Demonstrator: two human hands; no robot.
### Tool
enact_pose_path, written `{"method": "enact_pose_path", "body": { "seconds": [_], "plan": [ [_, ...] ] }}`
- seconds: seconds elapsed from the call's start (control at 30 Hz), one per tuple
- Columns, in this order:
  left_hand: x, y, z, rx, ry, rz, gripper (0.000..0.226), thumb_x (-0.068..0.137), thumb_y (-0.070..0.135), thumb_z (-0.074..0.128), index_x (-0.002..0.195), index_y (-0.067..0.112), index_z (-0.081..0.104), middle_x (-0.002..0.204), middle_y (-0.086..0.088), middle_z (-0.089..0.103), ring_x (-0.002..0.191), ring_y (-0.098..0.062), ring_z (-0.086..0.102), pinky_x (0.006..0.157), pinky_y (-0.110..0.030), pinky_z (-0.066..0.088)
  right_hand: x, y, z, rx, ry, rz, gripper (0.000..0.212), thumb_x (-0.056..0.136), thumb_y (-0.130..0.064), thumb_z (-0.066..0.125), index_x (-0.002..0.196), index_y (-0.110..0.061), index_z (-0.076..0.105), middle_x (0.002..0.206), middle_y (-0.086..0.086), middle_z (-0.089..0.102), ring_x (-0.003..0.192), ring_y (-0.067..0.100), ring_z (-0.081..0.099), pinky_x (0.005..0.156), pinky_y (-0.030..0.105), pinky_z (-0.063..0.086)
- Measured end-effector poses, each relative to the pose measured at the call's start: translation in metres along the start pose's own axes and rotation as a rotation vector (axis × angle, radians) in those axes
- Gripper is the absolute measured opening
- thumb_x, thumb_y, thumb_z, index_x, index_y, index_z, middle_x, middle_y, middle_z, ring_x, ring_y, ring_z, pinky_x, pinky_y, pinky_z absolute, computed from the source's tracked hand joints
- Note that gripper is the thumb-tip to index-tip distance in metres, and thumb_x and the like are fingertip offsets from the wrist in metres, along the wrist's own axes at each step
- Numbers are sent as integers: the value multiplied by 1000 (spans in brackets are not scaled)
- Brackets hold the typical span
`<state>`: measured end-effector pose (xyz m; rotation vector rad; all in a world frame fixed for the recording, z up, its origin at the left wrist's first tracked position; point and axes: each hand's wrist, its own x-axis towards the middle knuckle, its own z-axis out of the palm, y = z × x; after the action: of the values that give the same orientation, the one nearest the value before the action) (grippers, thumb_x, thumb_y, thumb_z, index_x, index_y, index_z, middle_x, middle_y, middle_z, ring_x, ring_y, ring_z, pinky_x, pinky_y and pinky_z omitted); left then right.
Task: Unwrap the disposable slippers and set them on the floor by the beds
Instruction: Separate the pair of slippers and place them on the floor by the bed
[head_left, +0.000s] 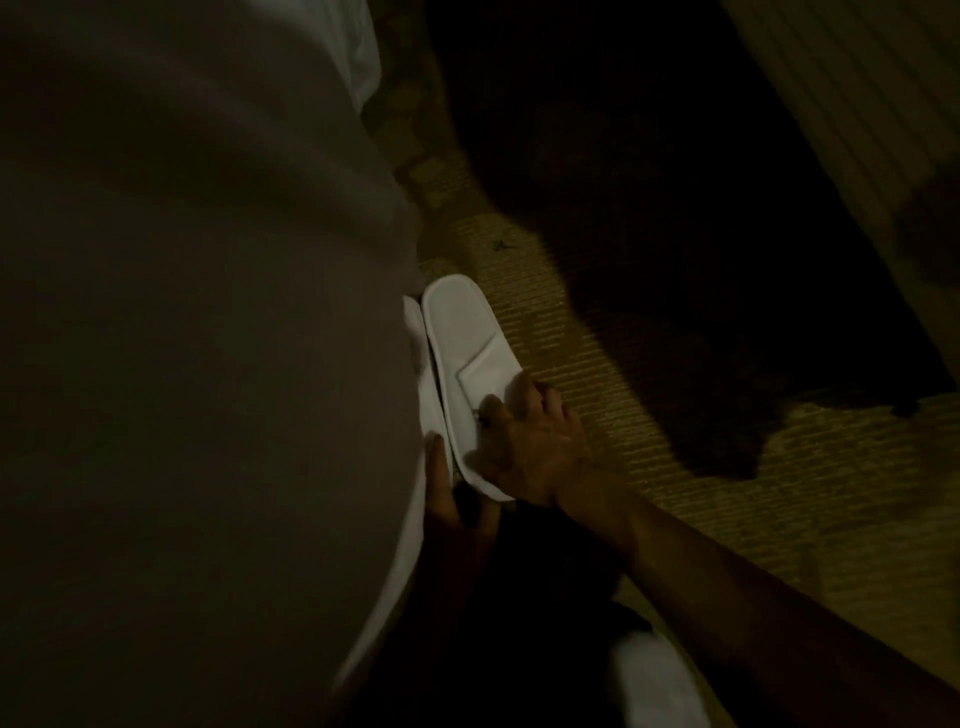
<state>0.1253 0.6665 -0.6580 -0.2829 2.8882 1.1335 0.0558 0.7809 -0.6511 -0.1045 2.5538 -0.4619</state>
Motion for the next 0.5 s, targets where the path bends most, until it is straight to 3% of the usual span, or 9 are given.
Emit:
{"method": "enact_pose_path", "body": {
  "seconds": [0.1, 0.23, 0.3, 0.4, 0.5],
  "plan": [
    [-12, 17, 8, -4, 36, 1, 68, 79, 33, 55, 135, -5, 51, 146, -25, 43, 133, -22, 34, 112, -7, 15, -11, 0, -28, 3, -46, -21, 66, 84, -58, 52, 141, -32, 32, 152, 13, 19, 135, 37, 22, 107, 50, 25],
    [-8, 57, -2, -231, -36, -181, 51, 94, 20, 46, 145, 17, 39, 154, -5, 33, 140, -18, 35, 116, -39, 33, -28, 0, -69, -18, -130, -15, 67, 90, -51, 49, 148, -24, 31, 157, 12, 23, 137, 36, 24, 110, 46, 24],
    [-6, 79, -16, -360, -75, -297, 40, 102, 18, 41, 140, 27, 39, 150, 2, 38, 137, -12, 37, 114, -38, 34, -36, -4, -88, 18, -154, -8, 60, 91, -50, 48, 144, -22, 39, 152, 12, 35, 135, 34, 33, 108, 42, 28],
    [-3, 113, -39, -473, -70, -426, 45, 103, 28, 36, 146, 18, 39, 151, -3, 42, 138, -17, 40, 114, -40, 35, -53, -12, -117, 224, -163, 29, 54, 94, -43, 50, 142, -18, 45, 141, 12, 50, 128, 30, 47, 103, 35, 39],
    [-2, 152, -67, -510, -79, -486, 41, 105, 20, 36, 144, 14, 44, 140, 2, 49, 127, -11, 46, 101, -21, 41, -74, -21, -143, 422, -150, 101, 49, 96, -38, 51, 140, -17, 48, 132, 10, 60, 118, 26, 57, 95, 32, 45]
  ]
}}
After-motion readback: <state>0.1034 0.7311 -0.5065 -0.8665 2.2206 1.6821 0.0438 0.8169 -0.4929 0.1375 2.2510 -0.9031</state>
